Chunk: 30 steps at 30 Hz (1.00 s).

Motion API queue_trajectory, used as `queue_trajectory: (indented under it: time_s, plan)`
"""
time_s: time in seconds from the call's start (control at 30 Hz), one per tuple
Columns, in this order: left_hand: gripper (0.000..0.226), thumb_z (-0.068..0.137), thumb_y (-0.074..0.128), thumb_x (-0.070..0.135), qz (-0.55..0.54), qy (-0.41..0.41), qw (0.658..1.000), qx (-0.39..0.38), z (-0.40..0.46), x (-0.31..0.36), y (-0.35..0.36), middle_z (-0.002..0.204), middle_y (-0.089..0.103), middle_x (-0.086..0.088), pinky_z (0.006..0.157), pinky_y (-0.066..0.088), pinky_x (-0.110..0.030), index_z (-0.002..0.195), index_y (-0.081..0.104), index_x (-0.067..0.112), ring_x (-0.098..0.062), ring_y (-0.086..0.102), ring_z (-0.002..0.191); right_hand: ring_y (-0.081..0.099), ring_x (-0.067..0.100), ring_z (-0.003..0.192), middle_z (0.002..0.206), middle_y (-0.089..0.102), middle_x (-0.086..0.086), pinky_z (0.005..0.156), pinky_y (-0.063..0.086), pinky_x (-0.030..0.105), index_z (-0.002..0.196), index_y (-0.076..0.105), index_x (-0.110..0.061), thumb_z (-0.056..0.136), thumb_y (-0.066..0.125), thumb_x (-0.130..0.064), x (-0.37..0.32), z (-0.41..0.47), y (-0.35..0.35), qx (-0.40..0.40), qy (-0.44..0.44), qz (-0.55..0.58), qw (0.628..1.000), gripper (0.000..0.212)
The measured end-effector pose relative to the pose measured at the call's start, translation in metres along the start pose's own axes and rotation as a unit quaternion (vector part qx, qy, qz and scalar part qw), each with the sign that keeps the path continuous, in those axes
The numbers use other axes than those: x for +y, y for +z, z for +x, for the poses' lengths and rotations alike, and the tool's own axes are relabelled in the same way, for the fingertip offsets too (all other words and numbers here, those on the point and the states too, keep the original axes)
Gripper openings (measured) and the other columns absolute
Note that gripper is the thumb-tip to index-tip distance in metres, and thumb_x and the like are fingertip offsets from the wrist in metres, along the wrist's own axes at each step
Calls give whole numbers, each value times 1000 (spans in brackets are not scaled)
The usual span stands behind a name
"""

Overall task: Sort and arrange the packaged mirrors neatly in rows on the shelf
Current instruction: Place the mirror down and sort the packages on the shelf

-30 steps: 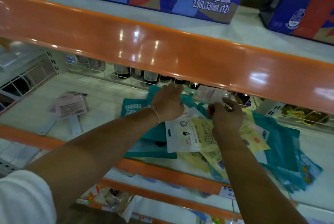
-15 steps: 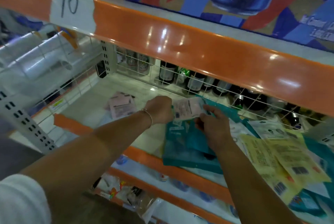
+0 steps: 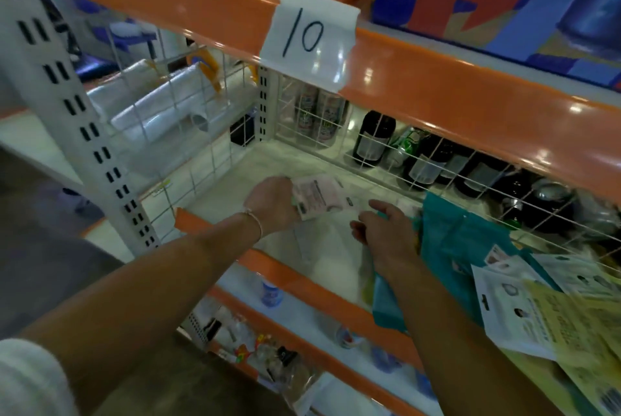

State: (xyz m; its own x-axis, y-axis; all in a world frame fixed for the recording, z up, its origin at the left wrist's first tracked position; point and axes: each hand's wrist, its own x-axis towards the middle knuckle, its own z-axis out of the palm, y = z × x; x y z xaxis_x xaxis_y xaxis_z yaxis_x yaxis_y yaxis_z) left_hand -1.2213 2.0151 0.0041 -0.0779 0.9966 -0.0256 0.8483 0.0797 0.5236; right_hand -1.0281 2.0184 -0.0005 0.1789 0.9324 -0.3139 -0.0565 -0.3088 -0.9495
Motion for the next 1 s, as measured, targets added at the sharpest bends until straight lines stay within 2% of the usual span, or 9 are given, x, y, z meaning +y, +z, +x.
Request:
queue_trajectory:
  time_s: [0.1,0.37,0.5,0.57,0.67,0.77,0.83,0.9,1.0]
  plan:
    - [46,76,77,47,30,-22,999,-1,-1,-13,-11,101,71,-8,77,51,-29,104,69,11,-24,67,93,64,17,66,85,65,12,61,58,25,116,60,-6,91,58,-1,4,2,10,1,-4,-24,1000,25]
    - [19,86,63,20,113,-28,993,-23,-3,-23,-15,106,68,-13,70,47,-30,99,66,7,-28,65,96,64,17,70,86,65,11,70,59,29,108,61,-8,92,58,-3,9,1,15,10,-12,-51,999,17]
    - [32,82,64,24,197,-33,979,-40,-1,-14,-12,110,62,-8,81,47,-34,113,60,16,-28,61,102,64,18,72,87,64,11,72,59,31,107,61,-7,91,57,-1,11,0,8,19,-14,-50,998,17]
    - [31,83,63,28,212,-7,977,-27,1,-2,-9,108,61,-8,82,46,-35,111,60,14,-28,61,100,63,17,71,87,64,10,68,58,29,109,61,-6,92,57,-1,11,1,4,26,-16,-47,998,19]
    - [24,81,58,27,169,39,984,-35,4,21,-3,101,64,-7,79,53,-35,100,64,13,-30,62,93,62,16,70,92,65,13,59,54,23,112,59,-8,92,57,-2,10,0,-5,42,-21,-50,998,21]
    - [10,81,51,24,137,76,986,-51,5,48,7,92,57,-1,76,51,-35,86,54,17,-23,54,84,63,18,71,92,67,11,61,53,28,114,59,-13,91,59,-7,7,-1,-26,64,-42,-75,994,24]
    - [12,86,50,16,104,112,986,-61,5,68,18,99,57,-6,74,45,-33,94,57,11,-23,52,87,65,21,76,93,67,8,71,57,36,114,59,-15,91,60,-10,3,-2,-46,72,-55,-95,991,24]
    - [24,85,52,11,64,147,984,-76,4,90,29,110,59,-11,80,49,-37,107,60,4,-27,56,99,67,22,82,94,67,7,78,59,41,115,60,-13,90,61,-11,-1,-3,-70,88,-68,-105,988,26]
    - [26,84,56,13,32,177,979,-91,4,123,45,106,61,-9,79,52,-38,108,62,7,-26,58,97,66,21,78,92,70,7,73,57,41,115,61,-17,88,61,-15,-6,-6,-107,124,-94,-138,978,27]
